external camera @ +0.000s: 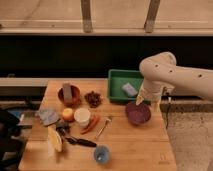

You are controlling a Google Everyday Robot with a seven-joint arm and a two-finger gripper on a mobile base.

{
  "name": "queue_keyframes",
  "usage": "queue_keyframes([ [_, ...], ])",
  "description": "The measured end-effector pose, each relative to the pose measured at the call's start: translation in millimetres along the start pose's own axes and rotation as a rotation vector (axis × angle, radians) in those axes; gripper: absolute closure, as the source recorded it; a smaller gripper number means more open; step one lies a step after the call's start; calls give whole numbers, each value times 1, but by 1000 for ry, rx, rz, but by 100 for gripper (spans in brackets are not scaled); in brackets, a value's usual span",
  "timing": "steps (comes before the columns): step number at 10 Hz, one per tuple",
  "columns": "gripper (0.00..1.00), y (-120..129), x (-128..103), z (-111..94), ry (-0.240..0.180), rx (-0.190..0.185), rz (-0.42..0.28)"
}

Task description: Place sponge in purple bowl

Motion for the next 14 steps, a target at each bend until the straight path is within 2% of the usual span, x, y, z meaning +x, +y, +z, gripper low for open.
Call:
queue_keyframes([
  [2,35,-1,0,-1,-4,-7,-2],
  [3,35,1,-1,-5,-31,-20,-18],
  [4,35,8,-4,-14,-79,-36,-41],
  [5,35,25,-7,-24,-122,-50,-71],
  [8,35,86,-18,-36,-208,-73,-177],
  [10,35,137,-23,-39,-257,-68,-281],
  [11,35,152,-24,-38,-271,-63,-312],
  [14,35,153,-26,-39,-276,-53,-317],
])
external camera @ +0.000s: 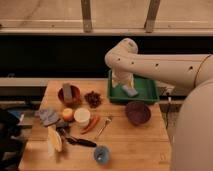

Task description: Place sponge in purple bowl

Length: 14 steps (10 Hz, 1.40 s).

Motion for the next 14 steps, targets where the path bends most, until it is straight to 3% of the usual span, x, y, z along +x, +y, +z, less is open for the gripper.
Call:
queue_keyframes([
  [3,35,-6,-4,11,3,-1,20],
  [7,35,-40,-52,63,14,-38,55],
  [10,35,-64,-82,117,52,-108,78],
  [12,35,-75,-87,139,102,-163,76],
  [14,35,-76,-89,146,117,-186,72],
])
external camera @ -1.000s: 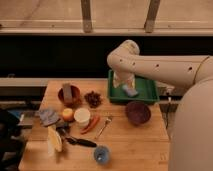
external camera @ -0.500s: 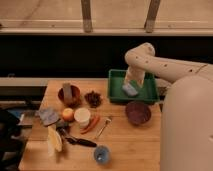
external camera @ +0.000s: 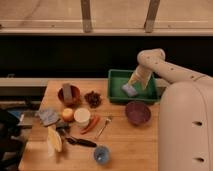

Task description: Place sponge in purple bowl

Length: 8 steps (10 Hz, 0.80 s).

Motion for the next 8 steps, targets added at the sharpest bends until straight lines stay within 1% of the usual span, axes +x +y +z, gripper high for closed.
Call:
queue_keyframes([
  [3,35,1,1,0,-1,1,-4],
  [4,35,-1,0,1,-4,9,-6],
  [5,35,-5,0,11,0,18,-13],
  [6,35,-6,-1,21,7,20,-27],
  [7,35,-5,-1,32,25,17,-42],
  [8,35,-3,-4,37,36,3,-58],
])
